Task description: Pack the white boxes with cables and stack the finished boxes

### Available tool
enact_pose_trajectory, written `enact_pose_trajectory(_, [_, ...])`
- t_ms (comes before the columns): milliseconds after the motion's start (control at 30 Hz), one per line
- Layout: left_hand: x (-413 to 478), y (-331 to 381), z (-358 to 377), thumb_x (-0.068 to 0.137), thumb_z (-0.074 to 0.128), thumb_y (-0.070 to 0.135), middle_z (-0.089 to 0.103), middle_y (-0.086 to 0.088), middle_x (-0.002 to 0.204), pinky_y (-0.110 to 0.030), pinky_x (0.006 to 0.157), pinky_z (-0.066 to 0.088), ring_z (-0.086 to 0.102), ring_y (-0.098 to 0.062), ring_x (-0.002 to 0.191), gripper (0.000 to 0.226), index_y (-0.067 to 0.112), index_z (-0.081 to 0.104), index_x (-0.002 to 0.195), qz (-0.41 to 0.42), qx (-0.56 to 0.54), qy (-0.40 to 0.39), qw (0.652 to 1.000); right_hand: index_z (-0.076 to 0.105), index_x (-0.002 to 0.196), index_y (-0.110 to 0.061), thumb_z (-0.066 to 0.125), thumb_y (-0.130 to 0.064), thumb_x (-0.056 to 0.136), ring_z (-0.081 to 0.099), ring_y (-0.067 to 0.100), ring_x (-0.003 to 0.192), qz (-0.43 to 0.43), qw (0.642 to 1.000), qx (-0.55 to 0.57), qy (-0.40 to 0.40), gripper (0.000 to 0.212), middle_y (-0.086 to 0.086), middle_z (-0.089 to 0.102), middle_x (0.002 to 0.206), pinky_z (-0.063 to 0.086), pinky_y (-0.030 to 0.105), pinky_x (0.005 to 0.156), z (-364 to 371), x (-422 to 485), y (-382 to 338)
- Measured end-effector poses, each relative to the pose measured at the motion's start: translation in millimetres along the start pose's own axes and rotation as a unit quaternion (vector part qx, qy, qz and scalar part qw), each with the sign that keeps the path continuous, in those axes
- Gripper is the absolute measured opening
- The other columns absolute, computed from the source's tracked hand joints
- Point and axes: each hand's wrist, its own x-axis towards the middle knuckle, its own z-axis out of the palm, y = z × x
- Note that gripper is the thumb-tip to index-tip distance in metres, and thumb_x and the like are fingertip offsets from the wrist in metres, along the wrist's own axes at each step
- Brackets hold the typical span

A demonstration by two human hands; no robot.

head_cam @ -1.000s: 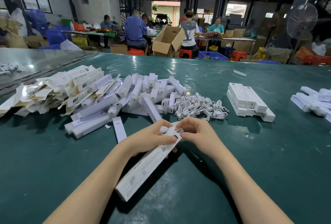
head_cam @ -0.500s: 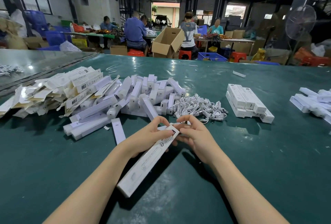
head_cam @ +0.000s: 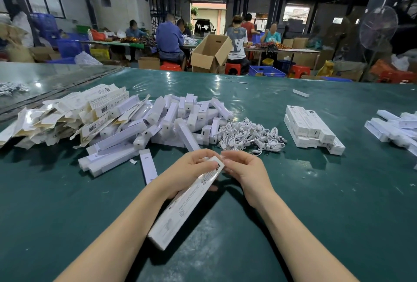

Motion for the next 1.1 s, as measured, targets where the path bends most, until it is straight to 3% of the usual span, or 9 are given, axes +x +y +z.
enact_pose_trajectory(133, [2.1, -2.1, -0.5, 0.091, 0.056, 0.018, 0.07, 0.0, 0.087, -0.034, 0.071, 0.054, 0.061, -0.018, 0.073, 0.029, 0.035, 0.05, 0.113, 0.022, 0.05, -0.001, 0.999, 0.057, 0.096, -0.017, 0.054, 0.013, 0.082, 0.056, 0.023, 0.071, -0.004, 0.999, 0.042, 0.008, 0.033, -0.002, 0.065, 0.057, 0.046, 0.038, 0.084, -0.1, 2.2, 0.8])
enact_pose_trajectory(300, [1.9, -2.3, -1.3, 0.092, 0.054, 0.023, 0.068, 0.011, 0.077, -0.037, 0.078, 0.048, 0.059, -0.008, 0.071, 0.011, 0.026, 0.058, 0.102, 0.033, 0.111, -0.003, 0.993, 0.055, 0.099, -0.015, 0.056, 0.01, 0.083, 0.062, 0.016, 0.061, 0.004, 0.997, 0.077, -0.009, 0.03, -0.002, 0.065, 0.058, 0.053, 0.026, 0.066, 1.2, -0.4, -0.3])
enact_pose_trajectory(400, [1.0, -2.0, 0.0, 0.093, 0.052, 0.02, 0.068, 0.001, 0.087, -0.029, 0.063, 0.051, 0.06, -0.012, 0.077, 0.011, 0.024, 0.061, 0.098, 0.013, 0.089, -0.014, 0.996, 0.055, 0.098, -0.02, 0.064, 0.001, 0.081, 0.054, 0.02, 0.063, -0.044, 0.997, -0.044, 0.05, 0.029, -0.001, 0.053, 0.065, 0.052, 0.04, 0.071, 1.7, -0.9, 1.7])
enact_pose_trajectory(467, [-0.1, -1.7, -0.1, 0.093, 0.051, 0.017, 0.064, -0.007, 0.088, -0.025, 0.058, 0.052, 0.06, -0.015, 0.077, 0.012, 0.021, 0.062, 0.097, 0.007, 0.07, -0.023, 0.997, 0.053, 0.09, -0.029, 0.069, -0.007, 0.08, 0.048, 0.016, 0.061, -0.084, 0.986, -0.126, 0.074, 0.029, -0.003, 0.046, 0.071, 0.048, 0.034, 0.068, 3.5, -1.8, 2.2])
enact_pose_trajectory(567, [-1.7, -0.4, -0.9, 0.092, 0.053, 0.015, 0.062, -0.009, 0.086, -0.023, 0.058, 0.052, 0.061, -0.013, 0.071, 0.013, 0.022, 0.064, 0.094, 0.012, 0.06, -0.009, 0.998, 0.055, 0.087, -0.032, 0.07, -0.012, 0.08, 0.053, 0.005, 0.057, -0.103, 0.981, -0.146, 0.073, 0.026, -0.006, 0.055, 0.077, 0.046, 0.021, 0.063, 4.8, -3.2, 1.2])
enact_pose_trajectory(667, [-2.6, 2.0, -2.4, 0.089, 0.058, 0.012, 0.062, -0.013, 0.09, -0.027, 0.056, 0.053, 0.06, -0.015, 0.067, 0.013, 0.021, 0.067, 0.089, 0.004, 0.018, 0.002, 1.0, 0.064, 0.087, -0.021, 0.068, -0.005, 0.08, 0.059, 0.017, 0.076, -0.064, 0.993, -0.085, 0.054, 0.019, 0.005, 0.064, 0.083, 0.05, 0.029, 0.073, 4.7, -3.0, 0.3])
enact_pose_trajectory(733, [-3.2, 4.2, -3.8, 0.088, 0.058, 0.01, 0.064, -0.009, 0.089, -0.027, 0.056, 0.053, 0.061, -0.014, 0.067, 0.013, 0.018, 0.068, 0.091, -0.004, 0.009, -0.004, 1.0, 0.065, 0.085, -0.014, 0.067, 0.0, 0.079, 0.059, 0.02, 0.077, -0.026, 0.999, -0.011, 0.026, 0.016, 0.008, 0.064, 0.081, 0.051, 0.027, 0.072, 5.1, -3.2, -0.7])
enact_pose_trajectory(933, [-4.8, 7.1, -2.6, 0.091, 0.05, 0.007, 0.07, 0.002, 0.074, -0.025, 0.053, 0.053, 0.065, -0.011, 0.06, 0.016, 0.012, 0.064, 0.098, -0.011, -0.06, -0.046, 0.997, 0.06, 0.082, -0.009, 0.056, 0.008, 0.082, 0.055, 0.005, 0.048, 0.075, 0.988, 0.134, -0.029, 0.018, -0.004, 0.063, 0.057, 0.045, 0.016, 0.048, 5.2, -2.2, -6.8])
enact_pose_trajectory(1100, [-3.4, 5.5, -3.5, 0.089, 0.054, 0.007, 0.071, -0.001, 0.081, -0.029, 0.057, 0.056, 0.065, -0.016, 0.063, 0.015, 0.015, 0.064, 0.097, -0.013, -0.033, -0.028, 0.999, 0.064, 0.074, -0.008, 0.056, 0.003, 0.084, 0.055, 0.008, 0.05, 0.042, 0.996, 0.065, -0.032, 0.017, -0.001, 0.062, 0.055, 0.046, 0.017, 0.049, 6.7, -3.4, -7.5])
